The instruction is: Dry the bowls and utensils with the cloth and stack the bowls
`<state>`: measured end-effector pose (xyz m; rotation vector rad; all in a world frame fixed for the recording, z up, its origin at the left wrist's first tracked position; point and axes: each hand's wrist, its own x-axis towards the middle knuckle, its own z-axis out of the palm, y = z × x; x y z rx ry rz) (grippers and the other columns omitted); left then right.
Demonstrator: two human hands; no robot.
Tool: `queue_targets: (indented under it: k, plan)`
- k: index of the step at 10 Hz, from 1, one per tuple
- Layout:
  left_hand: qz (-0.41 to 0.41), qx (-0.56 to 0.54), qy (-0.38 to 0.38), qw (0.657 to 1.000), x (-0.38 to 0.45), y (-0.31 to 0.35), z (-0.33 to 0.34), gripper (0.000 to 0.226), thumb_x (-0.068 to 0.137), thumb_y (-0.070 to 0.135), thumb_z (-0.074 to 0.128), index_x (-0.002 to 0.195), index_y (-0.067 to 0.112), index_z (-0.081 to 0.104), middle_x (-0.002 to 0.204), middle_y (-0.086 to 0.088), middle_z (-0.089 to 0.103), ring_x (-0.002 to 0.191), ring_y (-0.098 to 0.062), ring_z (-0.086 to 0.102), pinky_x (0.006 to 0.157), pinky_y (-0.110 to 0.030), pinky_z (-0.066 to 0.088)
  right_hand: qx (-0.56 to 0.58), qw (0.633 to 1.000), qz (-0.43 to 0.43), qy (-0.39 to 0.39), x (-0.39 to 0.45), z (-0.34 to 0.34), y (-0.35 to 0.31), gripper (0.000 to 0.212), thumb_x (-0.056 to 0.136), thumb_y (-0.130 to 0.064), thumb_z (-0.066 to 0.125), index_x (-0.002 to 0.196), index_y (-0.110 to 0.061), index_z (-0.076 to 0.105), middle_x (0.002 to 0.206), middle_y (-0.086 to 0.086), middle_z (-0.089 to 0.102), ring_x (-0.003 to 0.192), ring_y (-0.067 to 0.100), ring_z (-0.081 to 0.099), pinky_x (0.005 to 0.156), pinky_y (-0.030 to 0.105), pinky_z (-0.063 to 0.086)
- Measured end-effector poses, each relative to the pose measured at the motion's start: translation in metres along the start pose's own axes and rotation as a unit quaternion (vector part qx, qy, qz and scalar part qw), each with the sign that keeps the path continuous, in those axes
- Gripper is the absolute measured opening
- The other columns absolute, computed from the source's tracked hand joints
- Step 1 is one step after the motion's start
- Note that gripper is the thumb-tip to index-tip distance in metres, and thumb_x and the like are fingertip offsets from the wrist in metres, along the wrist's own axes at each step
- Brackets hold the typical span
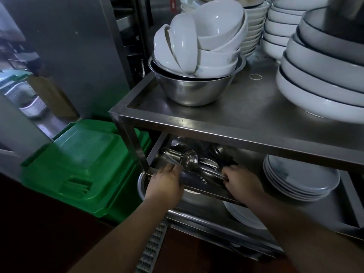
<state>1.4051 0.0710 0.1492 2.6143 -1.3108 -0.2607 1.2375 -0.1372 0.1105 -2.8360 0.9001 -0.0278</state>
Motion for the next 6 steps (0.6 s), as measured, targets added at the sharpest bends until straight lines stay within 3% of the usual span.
queue_targets:
  k: [3, 6]
  plan:
    - [0.067, -0.018, 0.007, 0.998, -0.003, 0.029, 0.011, 0.055, 0.097, 0.029, 0.056, 0.151, 0.027, 0.046, 0.147, 0.001, 0.053, 0.136, -0.023, 0.049, 0.109, -0.04, 0.044, 0.006, 0.999, 0.036, 0.009, -0.04, -0.003, 0.006, 0.023, 0.097, -0.017, 0.052, 0.114, -0.027, 0.065, 0.11, -0.004, 0.064, 0.11, 0.022, 0.056, 0.085, 0.038, 0.051]
    - [0.103, 0.004, -0.014, 0.995, -0.015, 0.078, 0.023, 0.051, 0.096, 0.032, 0.058, 0.146, 0.027, 0.05, 0.142, 0.003, 0.055, 0.132, -0.023, 0.05, 0.107, -0.042, 0.046, 0.041, 0.996, 0.069, 0.037, -0.095, -0.023, 0.017, 0.022, 0.099, -0.026, 0.053, 0.117, -0.022, 0.065, 0.114, 0.0, 0.063, 0.11, 0.024, 0.054, 0.088, 0.04, 0.052]
